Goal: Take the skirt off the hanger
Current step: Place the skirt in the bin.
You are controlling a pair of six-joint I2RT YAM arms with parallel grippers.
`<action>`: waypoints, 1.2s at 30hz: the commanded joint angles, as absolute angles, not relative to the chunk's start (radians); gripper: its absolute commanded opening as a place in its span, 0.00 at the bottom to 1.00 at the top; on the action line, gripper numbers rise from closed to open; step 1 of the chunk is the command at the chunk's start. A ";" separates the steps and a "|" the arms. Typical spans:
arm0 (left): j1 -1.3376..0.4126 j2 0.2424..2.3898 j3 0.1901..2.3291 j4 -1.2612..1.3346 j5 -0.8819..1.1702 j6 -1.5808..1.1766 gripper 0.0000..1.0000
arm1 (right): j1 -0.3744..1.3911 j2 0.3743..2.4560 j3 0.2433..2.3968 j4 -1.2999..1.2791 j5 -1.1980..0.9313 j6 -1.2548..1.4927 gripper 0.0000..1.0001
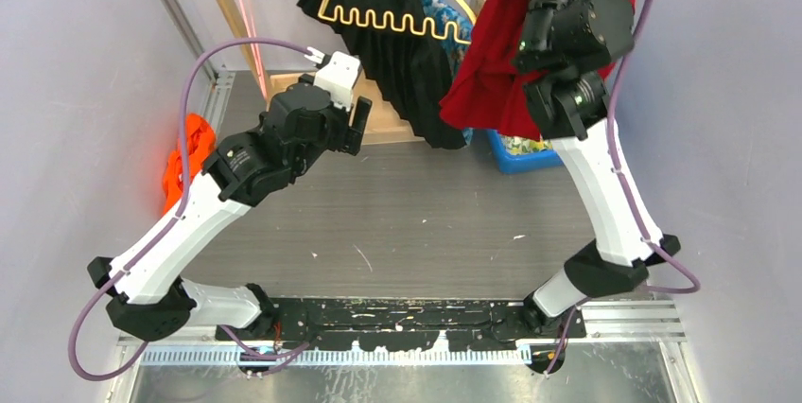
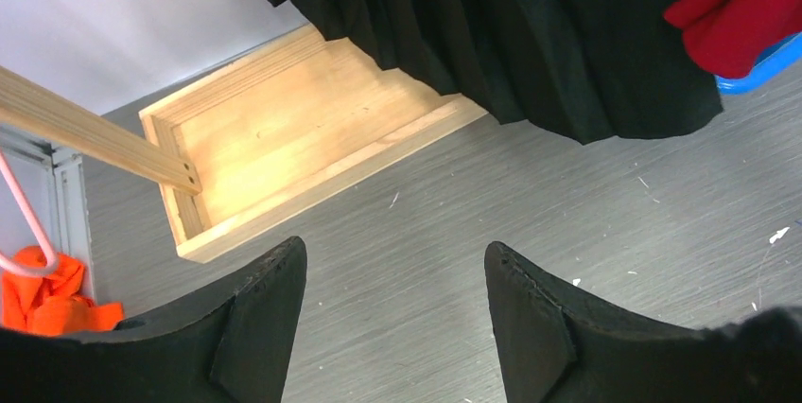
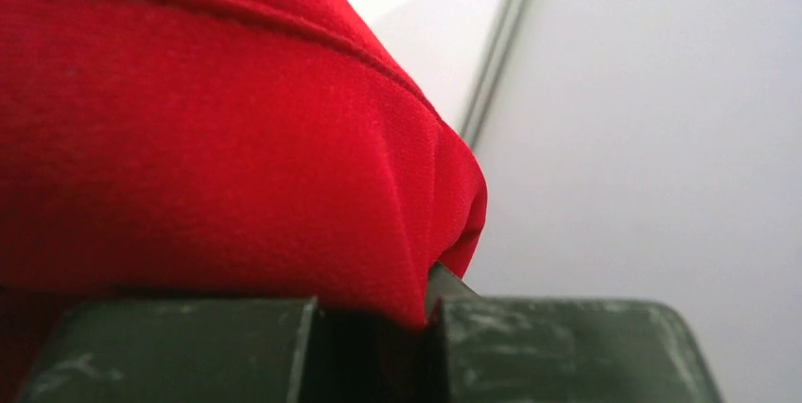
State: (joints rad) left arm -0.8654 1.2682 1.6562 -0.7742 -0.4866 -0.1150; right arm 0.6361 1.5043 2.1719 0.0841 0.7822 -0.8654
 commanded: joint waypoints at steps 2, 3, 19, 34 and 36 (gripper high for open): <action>-0.862 1.262 1.679 -0.739 -0.465 -0.064 0.69 | 0.433 1.541 2.307 0.185 0.783 -0.839 0.00; -0.863 1.293 1.683 -0.742 -0.459 -0.057 0.69 | 0.387 1.549 2.306 0.186 0.785 -0.828 0.00; -0.859 1.403 1.740 -0.722 -0.476 0.006 0.69 | 0.090 1.746 2.324 -0.084 0.612 -0.384 0.00; -0.725 1.412 1.709 -0.757 -0.518 -0.029 0.69 | 0.028 1.922 2.307 -0.128 0.542 -0.095 0.00; -0.707 1.412 1.708 -0.753 -0.506 -0.026 0.69 | 0.026 1.917 2.305 -0.134 0.542 -0.084 0.00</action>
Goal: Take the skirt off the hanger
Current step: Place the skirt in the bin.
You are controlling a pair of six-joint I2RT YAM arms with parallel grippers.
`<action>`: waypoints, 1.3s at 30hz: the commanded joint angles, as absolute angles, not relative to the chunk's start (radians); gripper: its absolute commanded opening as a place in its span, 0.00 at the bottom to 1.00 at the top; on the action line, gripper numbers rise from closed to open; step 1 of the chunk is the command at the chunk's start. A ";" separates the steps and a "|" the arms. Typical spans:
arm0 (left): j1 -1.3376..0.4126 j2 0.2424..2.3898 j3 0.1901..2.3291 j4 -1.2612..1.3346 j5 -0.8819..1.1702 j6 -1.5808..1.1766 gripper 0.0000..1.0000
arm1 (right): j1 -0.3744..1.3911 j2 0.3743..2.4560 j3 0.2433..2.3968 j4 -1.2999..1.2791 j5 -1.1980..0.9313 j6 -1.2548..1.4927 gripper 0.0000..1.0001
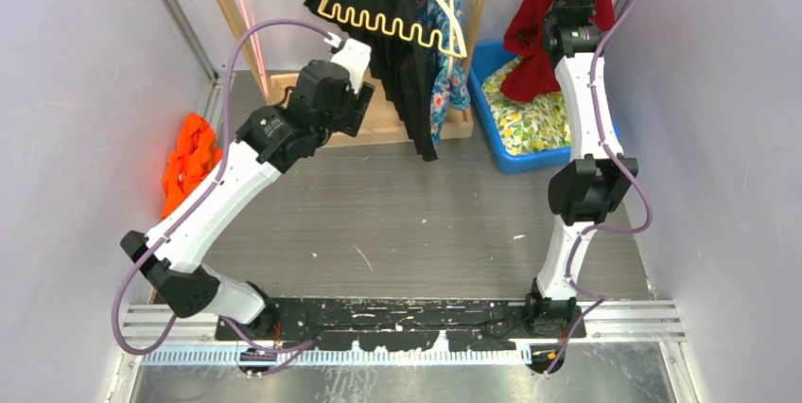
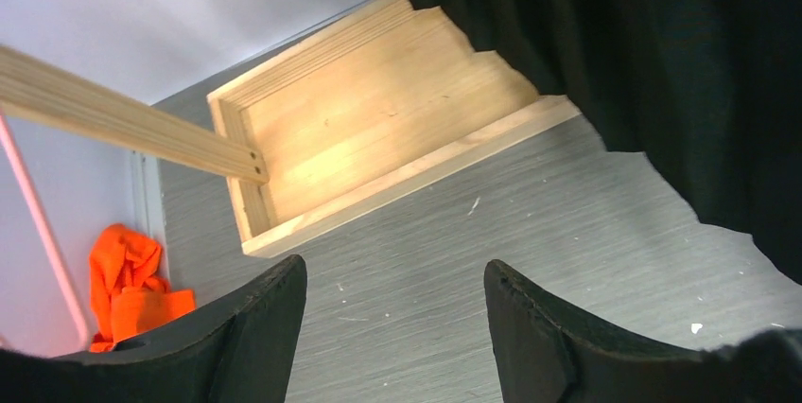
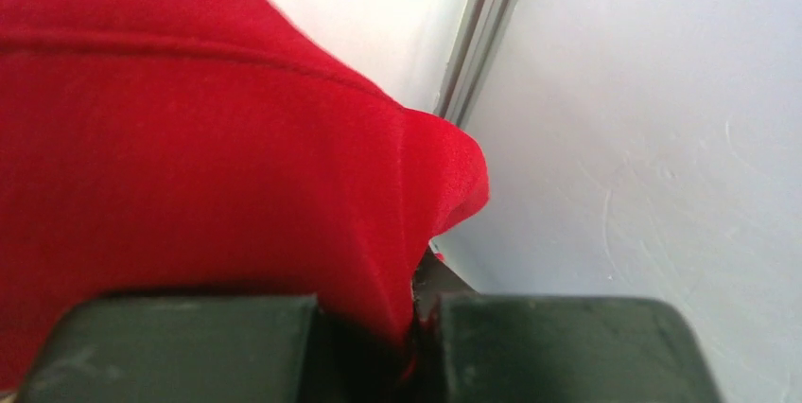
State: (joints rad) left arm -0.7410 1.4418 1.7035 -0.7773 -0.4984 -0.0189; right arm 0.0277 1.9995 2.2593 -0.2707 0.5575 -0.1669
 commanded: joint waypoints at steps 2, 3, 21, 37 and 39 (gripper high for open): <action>-0.696 1.412 1.708 -0.749 -0.492 -0.025 0.69 | 0.027 1.899 2.264 -0.143 0.566 -0.057 0.00; -0.693 1.410 1.706 -0.748 -0.481 -0.025 0.69 | 0.027 1.873 2.220 -0.150 0.577 -0.018 0.00; -0.688 1.368 1.659 -0.767 -0.423 -0.031 0.69 | 0.069 1.691 1.600 -0.249 0.521 0.385 0.00; -0.685 1.387 1.695 -0.770 -0.429 -0.009 0.69 | 0.067 1.611 1.651 -0.168 0.523 0.154 0.97; -0.685 1.385 1.694 -0.769 -0.428 -0.005 0.69 | 0.067 1.600 1.706 -0.170 0.559 0.117 0.94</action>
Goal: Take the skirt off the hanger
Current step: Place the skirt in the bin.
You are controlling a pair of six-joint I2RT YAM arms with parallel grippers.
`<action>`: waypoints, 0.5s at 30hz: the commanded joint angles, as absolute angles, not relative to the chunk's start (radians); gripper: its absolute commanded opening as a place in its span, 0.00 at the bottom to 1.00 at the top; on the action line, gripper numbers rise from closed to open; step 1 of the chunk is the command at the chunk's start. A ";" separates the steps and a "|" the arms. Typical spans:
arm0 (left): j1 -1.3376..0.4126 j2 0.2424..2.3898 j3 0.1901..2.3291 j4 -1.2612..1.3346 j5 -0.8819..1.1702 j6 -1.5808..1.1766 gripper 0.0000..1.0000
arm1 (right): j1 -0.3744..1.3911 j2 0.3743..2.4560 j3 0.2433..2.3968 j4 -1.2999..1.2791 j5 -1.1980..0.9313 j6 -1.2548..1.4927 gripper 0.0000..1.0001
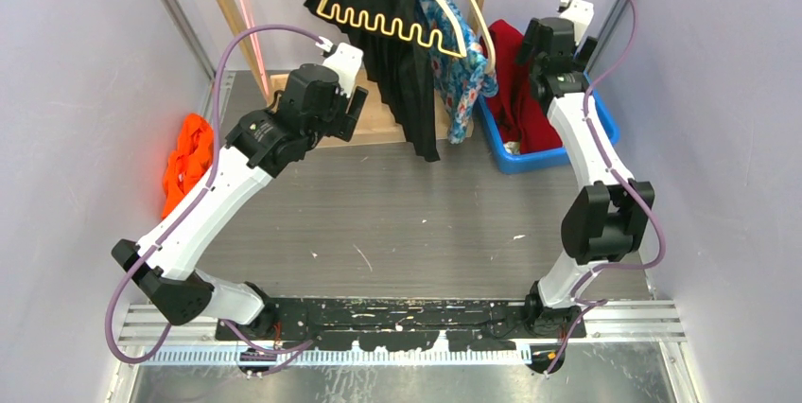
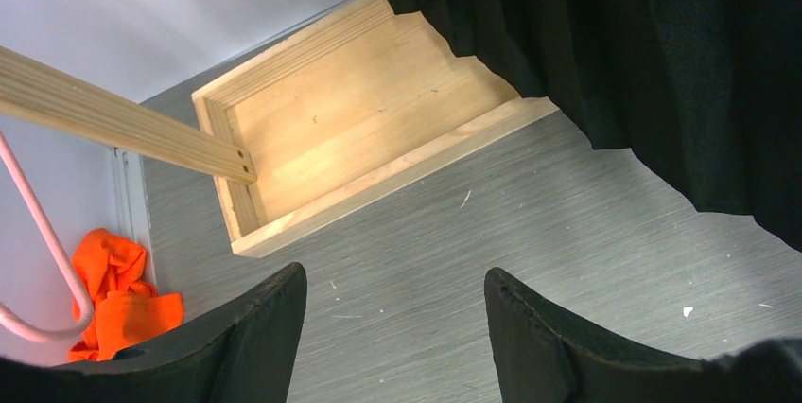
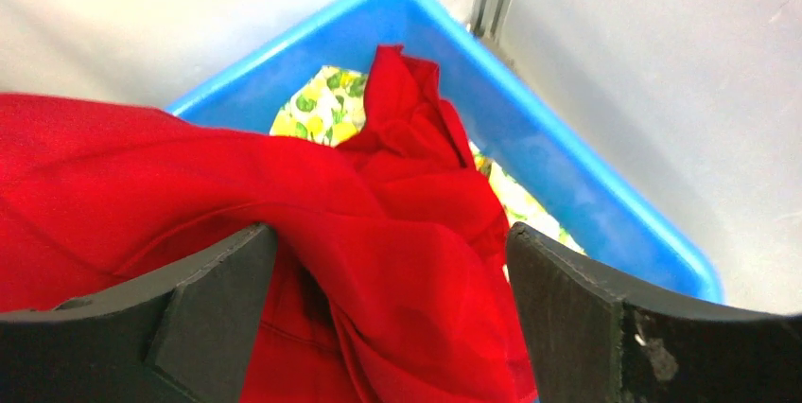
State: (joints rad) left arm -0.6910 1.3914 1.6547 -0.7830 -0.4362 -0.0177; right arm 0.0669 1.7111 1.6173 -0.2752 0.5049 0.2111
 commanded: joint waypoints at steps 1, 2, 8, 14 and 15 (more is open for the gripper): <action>-0.685 1.383 1.692 -0.766 -0.428 -0.003 0.69 | 0.067 1.606 1.743 -0.184 0.578 0.097 0.94; -0.685 1.382 1.688 -0.765 -0.428 -0.002 0.69 | 0.064 1.614 1.776 -0.207 0.589 0.076 0.94; -0.685 1.377 1.687 -0.765 -0.427 -0.009 0.69 | 0.058 1.637 1.916 -0.256 0.520 0.104 0.63; -0.685 1.385 1.694 -0.773 -0.415 -0.017 0.69 | 0.085 1.650 2.091 -0.305 0.315 0.155 0.50; -0.685 1.384 1.694 -0.773 -0.413 -0.020 0.69 | 0.093 1.647 2.099 -0.306 0.266 0.150 0.51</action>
State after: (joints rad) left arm -0.6903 1.3914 1.6547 -0.7834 -0.4267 -0.0174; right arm 0.0647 1.6726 2.0216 -0.3092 0.4507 0.1307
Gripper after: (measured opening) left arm 0.688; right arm 0.496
